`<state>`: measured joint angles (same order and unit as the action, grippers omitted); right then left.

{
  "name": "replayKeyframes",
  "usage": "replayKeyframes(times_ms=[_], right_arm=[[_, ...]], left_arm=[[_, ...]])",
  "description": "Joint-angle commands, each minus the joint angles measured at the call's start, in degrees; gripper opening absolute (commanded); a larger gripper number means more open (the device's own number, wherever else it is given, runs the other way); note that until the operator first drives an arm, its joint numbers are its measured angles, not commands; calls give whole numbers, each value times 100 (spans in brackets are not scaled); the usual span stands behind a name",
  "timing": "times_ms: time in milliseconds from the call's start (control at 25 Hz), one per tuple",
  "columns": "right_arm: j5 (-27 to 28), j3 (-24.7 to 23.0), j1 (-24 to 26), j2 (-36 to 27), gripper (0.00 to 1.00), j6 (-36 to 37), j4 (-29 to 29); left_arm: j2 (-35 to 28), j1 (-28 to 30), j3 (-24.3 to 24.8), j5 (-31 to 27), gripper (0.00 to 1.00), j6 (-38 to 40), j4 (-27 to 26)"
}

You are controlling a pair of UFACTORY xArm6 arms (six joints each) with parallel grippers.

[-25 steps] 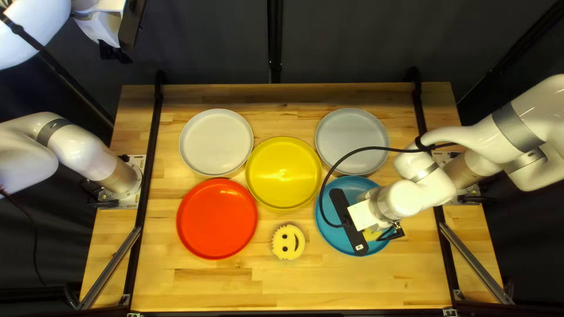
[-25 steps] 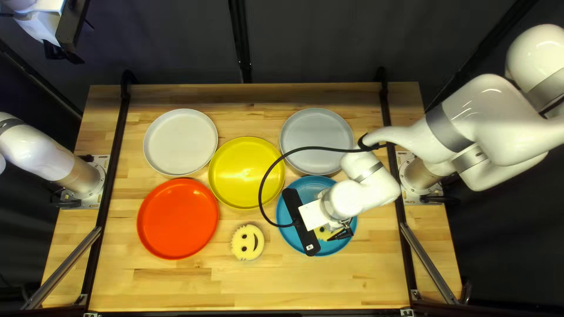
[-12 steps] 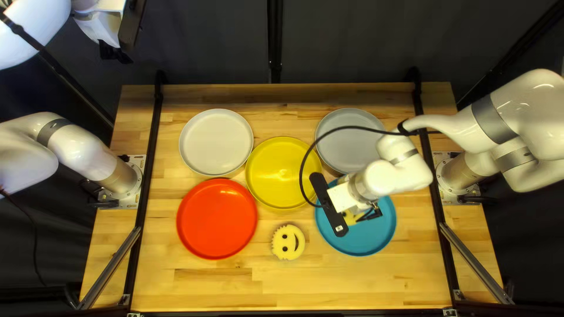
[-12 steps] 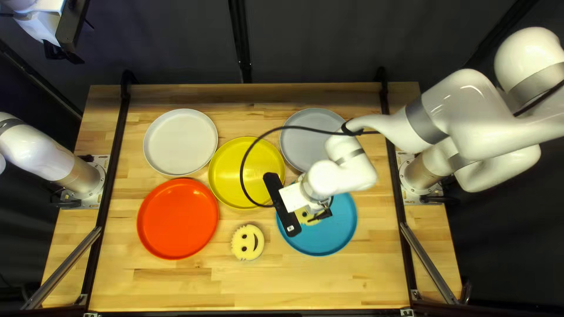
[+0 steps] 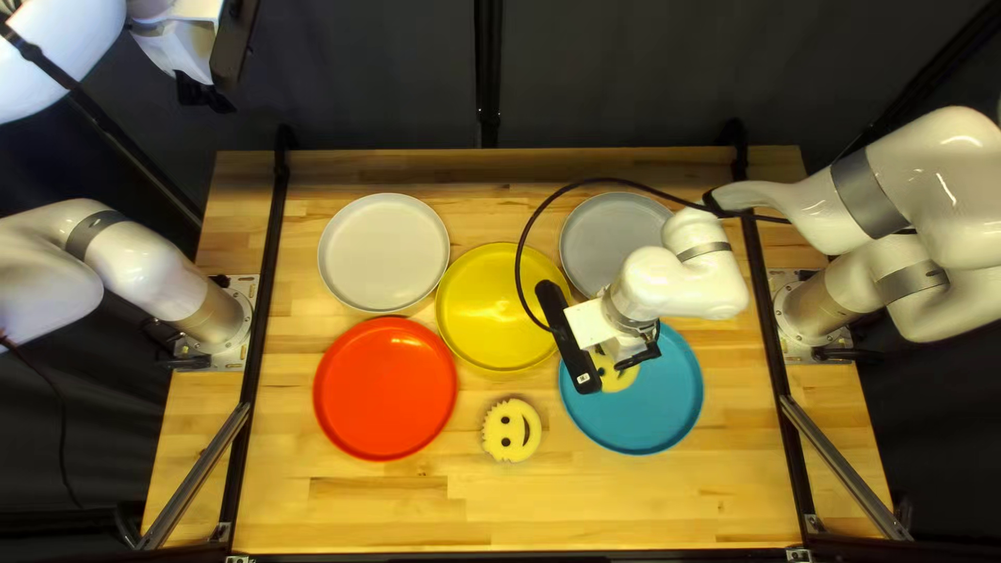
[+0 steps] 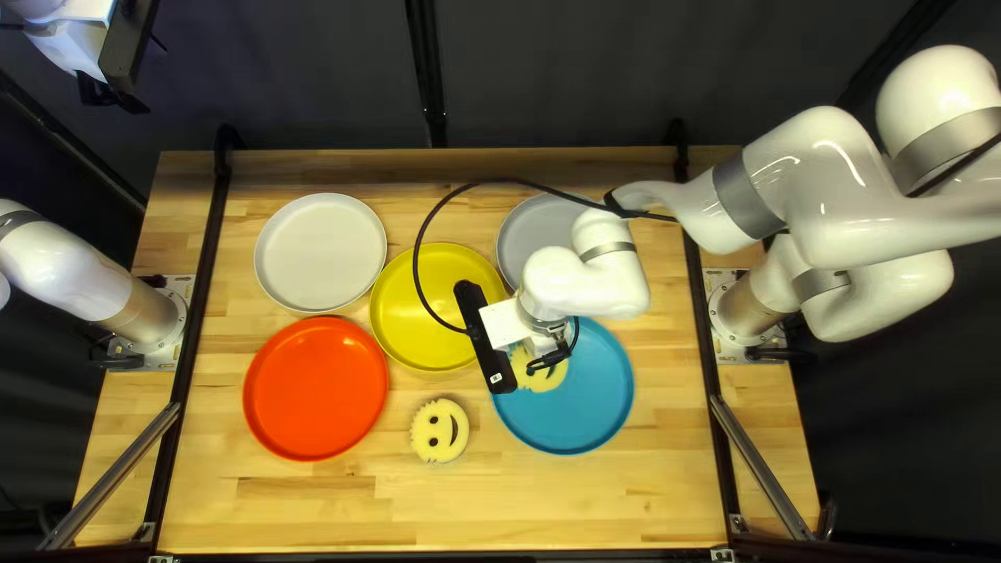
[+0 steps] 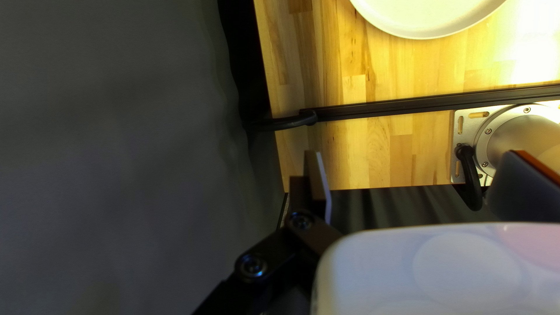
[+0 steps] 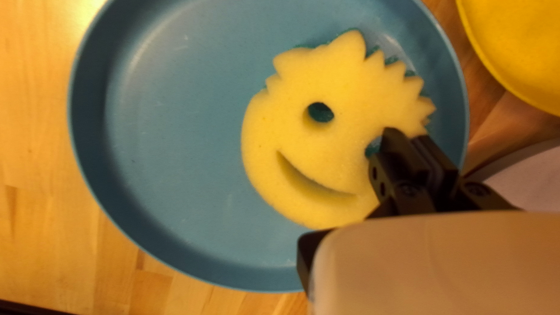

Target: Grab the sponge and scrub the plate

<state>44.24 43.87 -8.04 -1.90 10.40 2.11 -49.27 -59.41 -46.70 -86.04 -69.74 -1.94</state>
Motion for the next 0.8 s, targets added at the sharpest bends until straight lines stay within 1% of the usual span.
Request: replayKeyframes(times_ms=[40,160,360,440,800], right_arm=[[120,684,566,568,0,417,125],[119,1126,870,986,0,661,261],[192,1755,1133,1532,0,773,336],[207,1920,1211,1678,0,807,363],[204,1971,1240,1718,0,825,383]], left_arm=[[0,0,0,0,100,0,0],[0,0,0,0,100,0,0],[0,0,0,0,100,0,0],[0,0,0,0,100,0,0],[0,0,0,0,100,0,0]])
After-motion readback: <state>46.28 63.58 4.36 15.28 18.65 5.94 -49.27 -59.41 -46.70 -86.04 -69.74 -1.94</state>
